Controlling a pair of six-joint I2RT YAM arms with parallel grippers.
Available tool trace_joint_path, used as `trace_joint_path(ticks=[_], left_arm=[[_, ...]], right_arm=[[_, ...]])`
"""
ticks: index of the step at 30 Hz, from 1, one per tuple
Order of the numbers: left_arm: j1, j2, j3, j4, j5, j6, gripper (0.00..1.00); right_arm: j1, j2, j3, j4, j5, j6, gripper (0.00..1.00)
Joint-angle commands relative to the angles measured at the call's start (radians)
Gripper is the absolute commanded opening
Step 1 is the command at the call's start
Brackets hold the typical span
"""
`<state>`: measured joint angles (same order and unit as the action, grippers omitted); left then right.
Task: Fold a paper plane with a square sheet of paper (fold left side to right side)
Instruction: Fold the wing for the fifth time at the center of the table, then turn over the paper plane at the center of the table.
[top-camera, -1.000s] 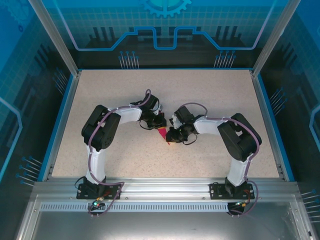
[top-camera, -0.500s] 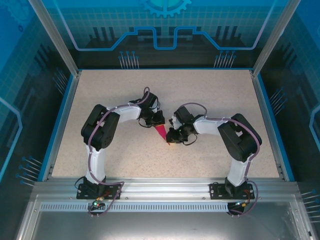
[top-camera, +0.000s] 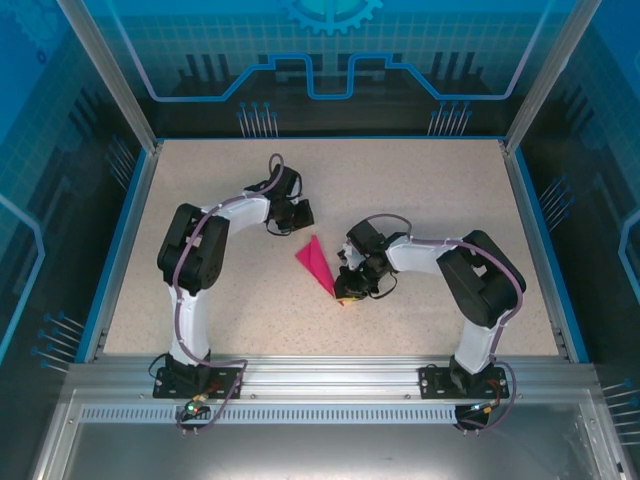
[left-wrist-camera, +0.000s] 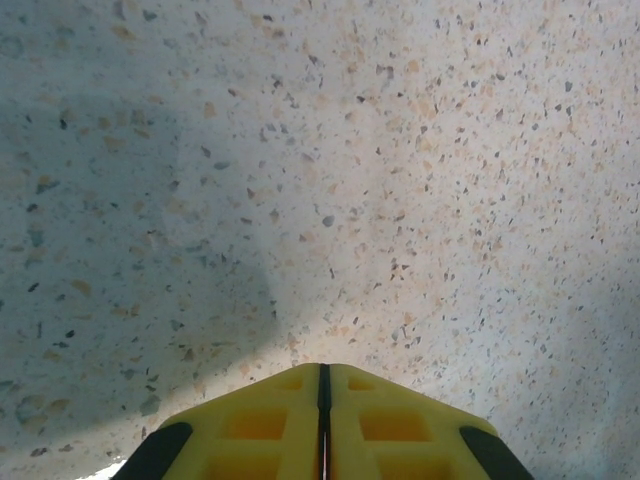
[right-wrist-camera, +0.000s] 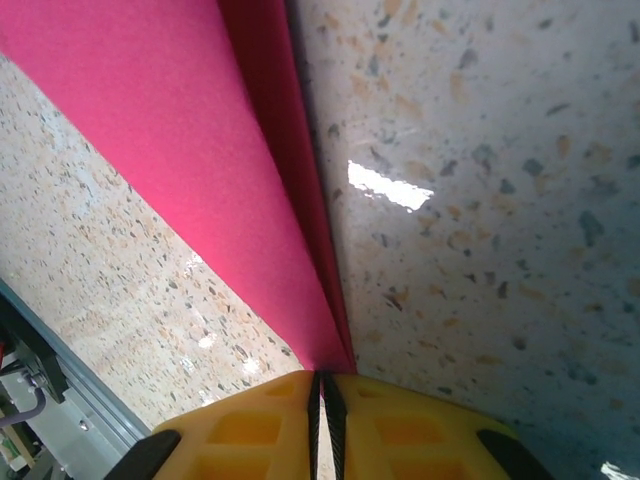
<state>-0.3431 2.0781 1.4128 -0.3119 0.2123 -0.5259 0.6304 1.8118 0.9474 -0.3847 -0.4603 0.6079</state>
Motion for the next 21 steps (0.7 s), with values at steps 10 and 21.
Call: trace_joint_path(ticks=[10, 21], left_arm=[[0.049, -0.314, -0.186, -0.040, -0.109, 0.035, 0.22], [0.049, -0.714, -0.545, 0.028, -0.187, -0.096, 0.32]], right_arm=[[0.030, -0.217, 0.056, -0.210, 0.211, -0.162, 0.35], [0.219, -0.038, 0.375, -0.408, 0.635, -0.256, 0.53]])
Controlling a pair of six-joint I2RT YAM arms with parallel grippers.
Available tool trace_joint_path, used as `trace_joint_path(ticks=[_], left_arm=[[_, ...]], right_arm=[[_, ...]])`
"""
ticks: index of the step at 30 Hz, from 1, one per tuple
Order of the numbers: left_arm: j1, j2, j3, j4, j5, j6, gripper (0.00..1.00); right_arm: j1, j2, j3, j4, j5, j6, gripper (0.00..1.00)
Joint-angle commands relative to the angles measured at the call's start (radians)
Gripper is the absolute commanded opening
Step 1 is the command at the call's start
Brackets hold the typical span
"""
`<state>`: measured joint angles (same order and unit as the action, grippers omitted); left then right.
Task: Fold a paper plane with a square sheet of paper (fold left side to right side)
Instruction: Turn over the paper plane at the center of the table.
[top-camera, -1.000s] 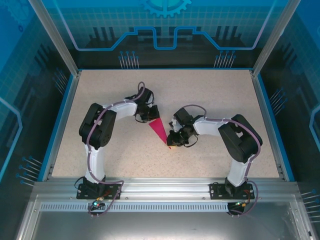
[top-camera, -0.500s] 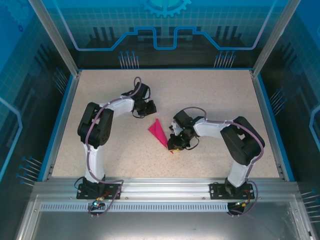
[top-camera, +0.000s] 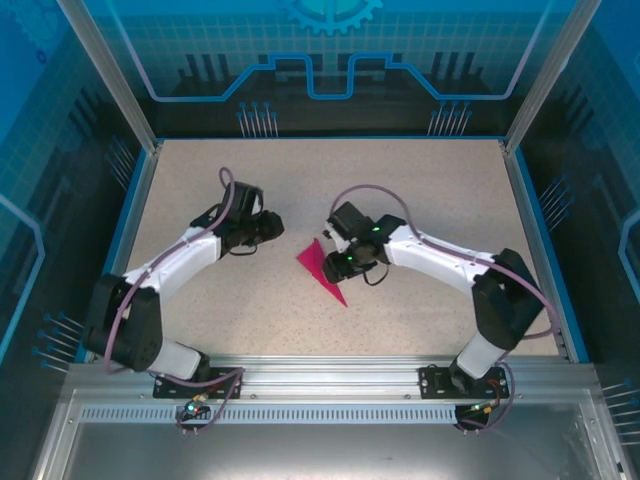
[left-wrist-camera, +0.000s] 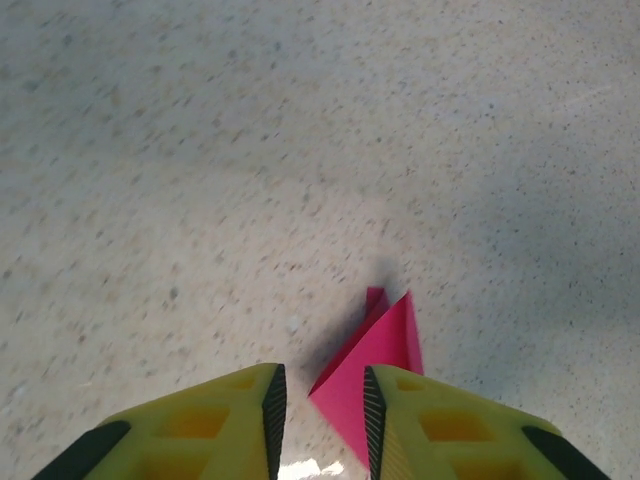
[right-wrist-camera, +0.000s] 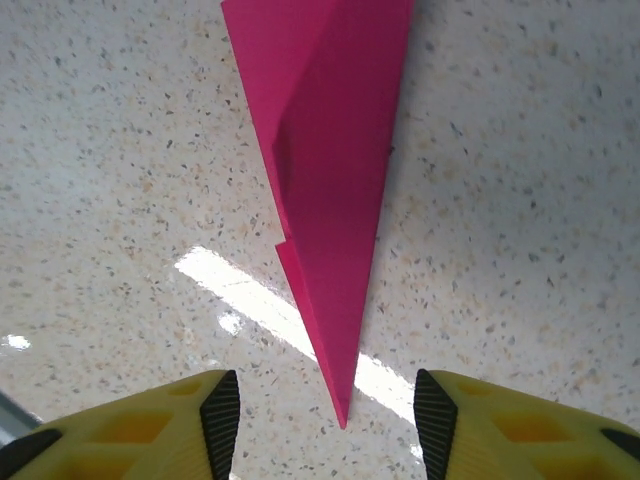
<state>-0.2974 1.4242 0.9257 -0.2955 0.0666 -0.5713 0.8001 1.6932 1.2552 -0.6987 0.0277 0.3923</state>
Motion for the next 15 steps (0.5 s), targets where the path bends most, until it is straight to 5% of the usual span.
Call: trace_joint_path(ticks=[1, 7, 10, 15], left_arm=[[0.003, -0.090, -0.082, 0.012, -0.048, -0.058, 0.33], [0.003, -0.203, -0.176, -0.030, -0.072, -0.074, 0.36], [0.003, -0.243, -0.205, -0.047, -0.083, -0.081, 0.36], [0.003, -0.286, -0.218, -0.078, -0.106, -0.076, 0.37]], right_arm=[[0.068, 0.116, 0.099, -0.098, 0.167, -0.046, 0.53], [0.112, 0.287, 0.249, -0.138, 0.250, -0.059, 0.52], [0.114, 0.326, 0.273, -0.143, 0.292, -0.058, 0.44], [0.108, 0.329, 0.280, -0.158, 0.333, -0.062, 0.10]])
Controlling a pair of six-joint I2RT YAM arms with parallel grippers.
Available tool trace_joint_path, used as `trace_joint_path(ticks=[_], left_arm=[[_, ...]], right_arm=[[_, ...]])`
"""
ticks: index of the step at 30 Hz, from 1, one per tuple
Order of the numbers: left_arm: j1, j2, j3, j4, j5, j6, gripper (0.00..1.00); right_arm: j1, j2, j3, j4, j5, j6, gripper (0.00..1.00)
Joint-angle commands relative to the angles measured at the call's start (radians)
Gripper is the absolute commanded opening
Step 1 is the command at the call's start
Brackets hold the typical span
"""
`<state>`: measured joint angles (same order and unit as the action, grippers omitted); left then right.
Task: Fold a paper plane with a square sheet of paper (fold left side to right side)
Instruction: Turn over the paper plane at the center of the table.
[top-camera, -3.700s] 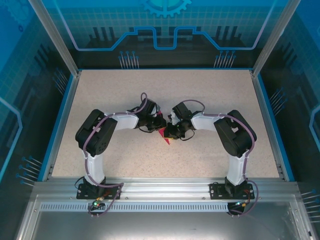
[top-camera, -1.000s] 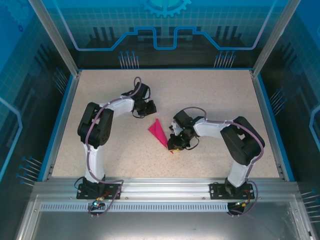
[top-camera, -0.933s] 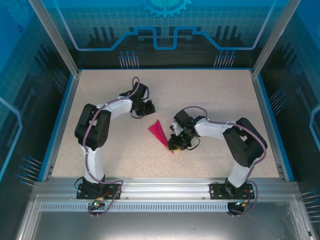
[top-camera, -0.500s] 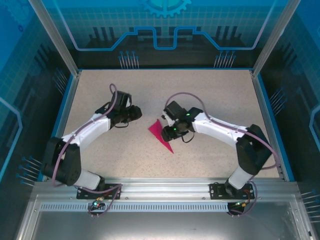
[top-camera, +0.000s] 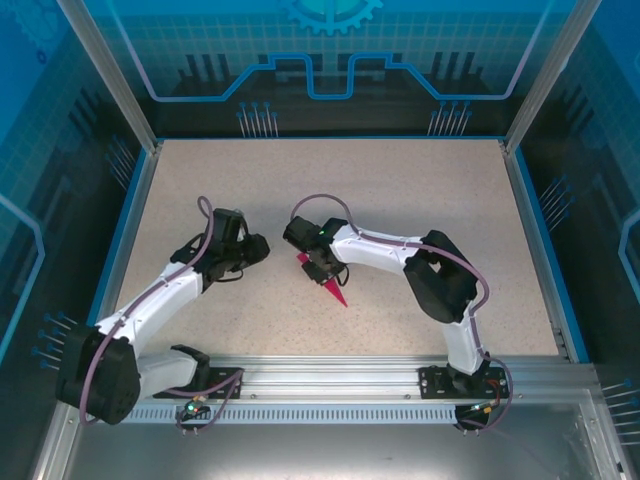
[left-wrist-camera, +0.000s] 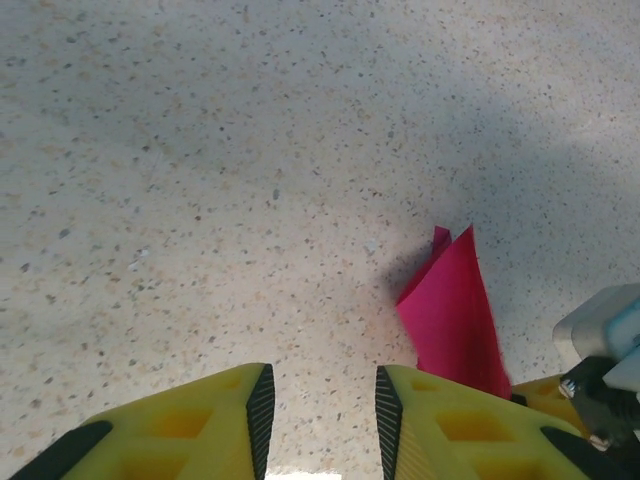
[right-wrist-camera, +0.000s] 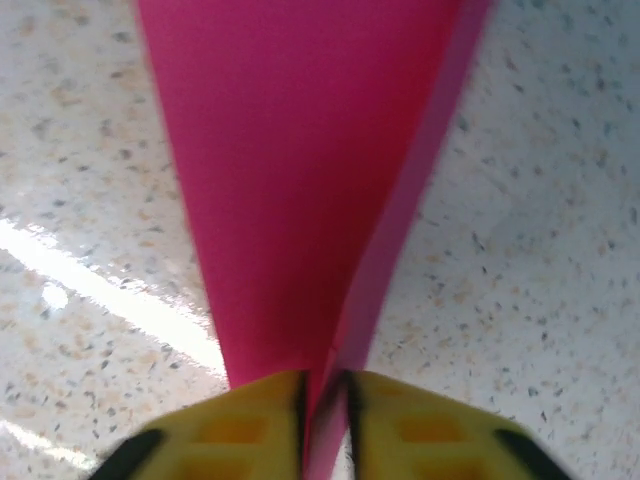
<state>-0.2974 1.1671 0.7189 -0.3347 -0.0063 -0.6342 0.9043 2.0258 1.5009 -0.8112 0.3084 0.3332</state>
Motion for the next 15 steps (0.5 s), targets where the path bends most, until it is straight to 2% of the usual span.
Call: trace_joint_path(ticks=[1, 4, 9, 11, 15], left_arm=[[0.004, -0.032, -0.008, -0.048, -0.039, -0.011, 0.37], [0.003, -0.043, -0.002, -0.067, -0.046, -0.006, 0.37], [0.003, -0.058, 0.002, -0.070, -0.049, -0.010, 0.38], [0.003, -0.061, 0.001, -0.068, -0.047, -0.007, 0.38], [0.004, -0.062, 0.004, -0.073, -0.049, -0.004, 0.38]], right_arm=[[-0.001, -0.031, 0.022, -0.036, 0.034, -0.007, 0.05], [-0.043, -0.150, -0.039, 0.006, -0.085, 0.002, 0.00], [-0.220, -0.353, -0.254, 0.172, -0.461, 0.063, 0.00], [-0.312, -0.385, -0.350, 0.260, -0.617, 0.091, 0.00], [-0.445, -0.345, -0.486, 0.402, -0.817, 0.122, 0.00]])
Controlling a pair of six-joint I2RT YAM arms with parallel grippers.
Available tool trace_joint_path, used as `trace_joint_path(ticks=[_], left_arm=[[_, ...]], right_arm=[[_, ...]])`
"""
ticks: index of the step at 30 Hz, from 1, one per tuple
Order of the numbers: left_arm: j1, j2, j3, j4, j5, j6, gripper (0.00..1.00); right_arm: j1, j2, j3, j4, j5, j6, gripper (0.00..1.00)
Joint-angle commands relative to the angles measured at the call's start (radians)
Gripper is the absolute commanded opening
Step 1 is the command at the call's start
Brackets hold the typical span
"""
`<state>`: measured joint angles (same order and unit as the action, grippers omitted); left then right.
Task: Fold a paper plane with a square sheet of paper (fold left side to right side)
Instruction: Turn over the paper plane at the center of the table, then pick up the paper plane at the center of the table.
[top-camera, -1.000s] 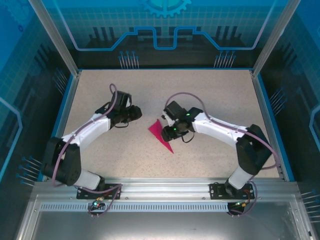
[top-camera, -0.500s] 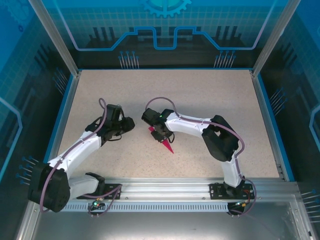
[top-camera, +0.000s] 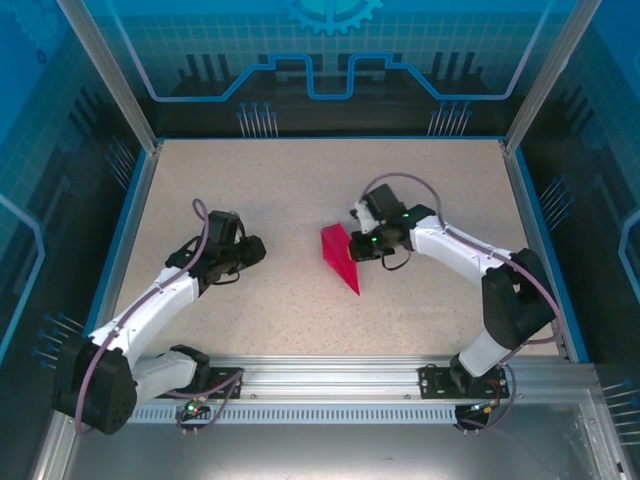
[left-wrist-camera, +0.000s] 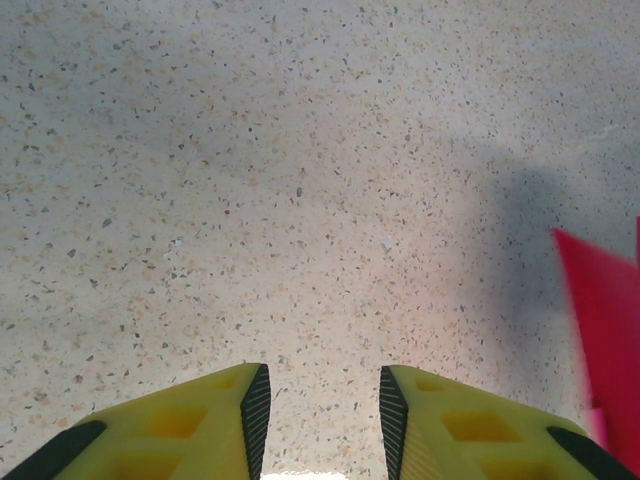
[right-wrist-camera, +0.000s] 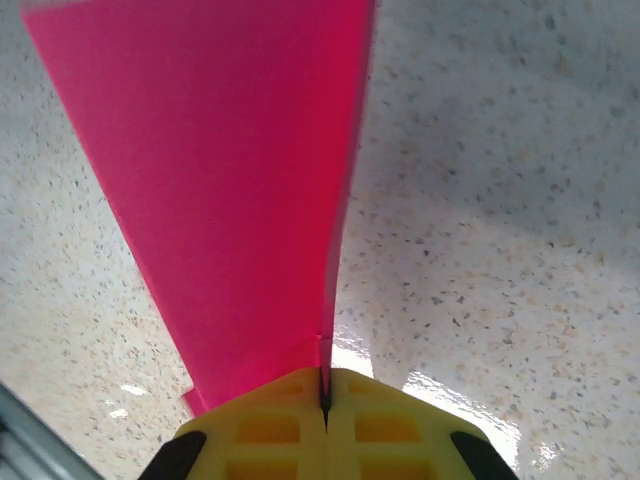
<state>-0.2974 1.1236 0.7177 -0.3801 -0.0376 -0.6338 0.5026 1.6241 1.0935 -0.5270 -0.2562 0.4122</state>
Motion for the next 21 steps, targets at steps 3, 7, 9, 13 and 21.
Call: trace_joint_path(ticks=[3, 7, 9, 13, 21], left_arm=[[0.003, -0.017, 0.005, -0.032, -0.017, -0.004, 0.39], [0.003, -0.018, 0.006, -0.037, -0.016, -0.008, 0.39], [0.003, -0.021, 0.007, -0.038, -0.015, -0.005, 0.39], [0.002, -0.036, 0.007, -0.031, 0.000, 0.004, 0.47], [-0.047, -0.065, -0.053, 0.072, 0.125, -0.011, 0.73]], right_arm=[[-0.111, 0.111, -0.111, 0.146, -0.276, 0.025, 0.00], [-0.153, 0.090, -0.113, 0.092, -0.175, -0.005, 0.17], [-0.150, 0.044, -0.096, 0.031, -0.105, -0.021, 0.26], [-0.143, -0.073, -0.063, -0.090, -0.007, -0.051, 0.34], [0.000, -0.167, -0.069, -0.204, 0.106, -0.087, 0.44]])
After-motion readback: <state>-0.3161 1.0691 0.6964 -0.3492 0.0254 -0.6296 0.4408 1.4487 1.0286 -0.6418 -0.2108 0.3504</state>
